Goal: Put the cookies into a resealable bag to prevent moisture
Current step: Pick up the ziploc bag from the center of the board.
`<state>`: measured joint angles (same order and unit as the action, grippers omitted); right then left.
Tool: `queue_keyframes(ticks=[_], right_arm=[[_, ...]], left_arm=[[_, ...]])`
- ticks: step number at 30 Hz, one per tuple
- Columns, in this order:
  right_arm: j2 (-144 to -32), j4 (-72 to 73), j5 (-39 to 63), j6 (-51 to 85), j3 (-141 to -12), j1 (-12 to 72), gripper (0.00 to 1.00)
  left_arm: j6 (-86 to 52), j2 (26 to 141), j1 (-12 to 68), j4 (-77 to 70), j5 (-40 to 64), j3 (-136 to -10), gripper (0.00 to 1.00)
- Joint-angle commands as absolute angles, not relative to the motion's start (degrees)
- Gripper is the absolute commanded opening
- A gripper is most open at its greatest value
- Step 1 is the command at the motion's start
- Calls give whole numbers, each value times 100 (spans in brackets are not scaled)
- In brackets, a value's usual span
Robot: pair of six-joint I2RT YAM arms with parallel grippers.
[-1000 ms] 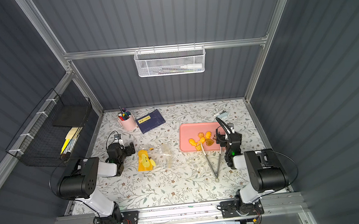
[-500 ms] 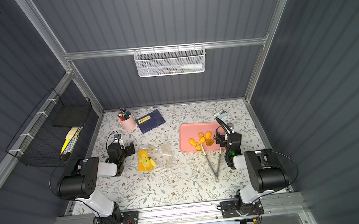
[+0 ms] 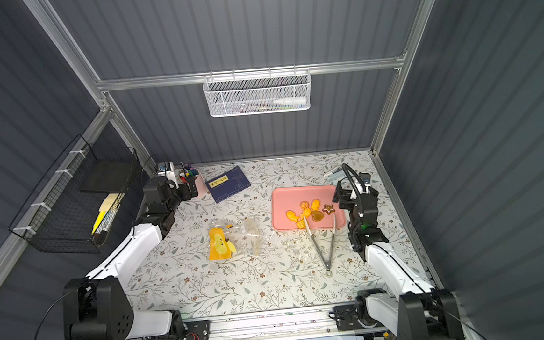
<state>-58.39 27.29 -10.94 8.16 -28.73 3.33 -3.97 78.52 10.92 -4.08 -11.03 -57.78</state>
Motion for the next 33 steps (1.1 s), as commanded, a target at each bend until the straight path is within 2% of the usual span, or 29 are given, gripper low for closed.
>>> queue_keyframes(ticks=[1, 7, 15, 23, 28, 33], right_arm=[[-5519, 1132, -1139, 1625, -2978, 476, 99], [-5251, -728, -1350, 2029, -3397, 802, 99], [-5177, -1130, -1154, 2203, -3366, 1133, 99], [-5158, -1003, -1151, 2214, -3244, 1188, 99], [-5144, -1027, -1070, 2112, -3289, 1213, 99], [-5189, -1105, -816, 2069, -3297, 1273, 99]], left_arm=[[-823, 7927, 1898, 1761, -1219, -5836, 99], [-2099, 8104, 3544, 3265, -1955, -6162, 99], [-3017, 9413, 4864, 4616, -2068, -7358, 99], [-3559, 10818, 5026, 5748, -2184, -8708, 98], [-3746, 11265, 5027, 6533, -2610, -9149, 92], [-3759, 11538, 5027, 6562, -2415, -9257, 83]])
